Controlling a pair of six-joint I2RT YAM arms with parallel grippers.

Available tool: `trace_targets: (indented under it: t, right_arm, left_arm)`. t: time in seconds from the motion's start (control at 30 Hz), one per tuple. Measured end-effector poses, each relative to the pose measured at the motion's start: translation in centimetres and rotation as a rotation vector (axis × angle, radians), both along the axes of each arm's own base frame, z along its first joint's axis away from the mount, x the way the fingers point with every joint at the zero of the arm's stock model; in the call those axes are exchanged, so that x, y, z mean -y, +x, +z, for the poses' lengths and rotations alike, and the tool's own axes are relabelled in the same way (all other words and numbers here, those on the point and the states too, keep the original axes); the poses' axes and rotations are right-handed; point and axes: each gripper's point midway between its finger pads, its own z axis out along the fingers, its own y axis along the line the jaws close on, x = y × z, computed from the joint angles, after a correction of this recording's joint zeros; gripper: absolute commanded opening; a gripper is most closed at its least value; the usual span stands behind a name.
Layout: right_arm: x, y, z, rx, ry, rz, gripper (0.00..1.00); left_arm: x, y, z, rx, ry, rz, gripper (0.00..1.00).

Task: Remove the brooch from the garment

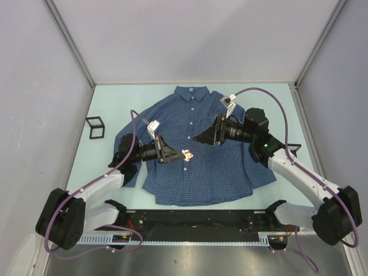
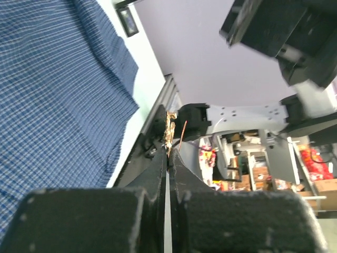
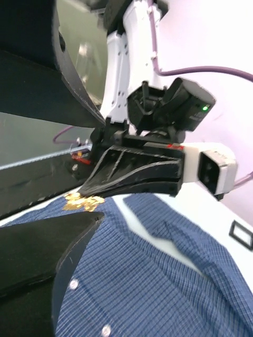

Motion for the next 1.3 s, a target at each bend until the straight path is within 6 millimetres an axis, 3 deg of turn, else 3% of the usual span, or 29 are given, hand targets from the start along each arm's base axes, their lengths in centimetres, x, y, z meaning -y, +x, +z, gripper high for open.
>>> trace_targets:
  t: [0.1, 0.27, 0.33, 0.57, 0.93, 1.2, 1.3]
  right_arm:
    - [0.8, -1.5, -0.1, 0.046, -0.037, -0.006, 0.65]
    - [0.3, -3.5, -2.4, 0.038, -0.090, 0.026, 0.56]
    - [-0.1, -3.7, -3.2, 0.028, -0.106, 0.035, 0.50]
    - [-1.7, -3.6, -4.9, 0.012, -0.130, 0.052, 0.48]
    - [-3.1, -3.8, -3.9, 0.062, -0.090, 0.057, 0.39]
    - [-3.4, -3.8, -4.2, 0.059, -0.096, 0.049, 0.44]
    - [-3.2, -3.8, -4.5, 0.054, -0.102, 0.044, 0.38]
  left_arm:
    - [0.0, -0.2, 0.7, -0.006, -0.026, 0.006, 0.00]
    - [-0.2, -0.2, 2.2, 0.007, -0.061, 0.027, 0.00]
    - [-0.3, -0.2, 2.6, 0.014, -0.069, 0.037, 0.00]
    - [-0.6, -0.4, 3.6, 0.034, -0.081, 0.060, 0.00]
    - [-0.9, -0.5, 3.3, 0.018, -0.062, 0.081, 0.00]
    - [-0.9, -0.4, 3.6, 0.034, -0.046, 0.088, 0.00]
    - [-0.9, -0.4, 4.0, 0.045, -0.047, 0.087, 0.00]
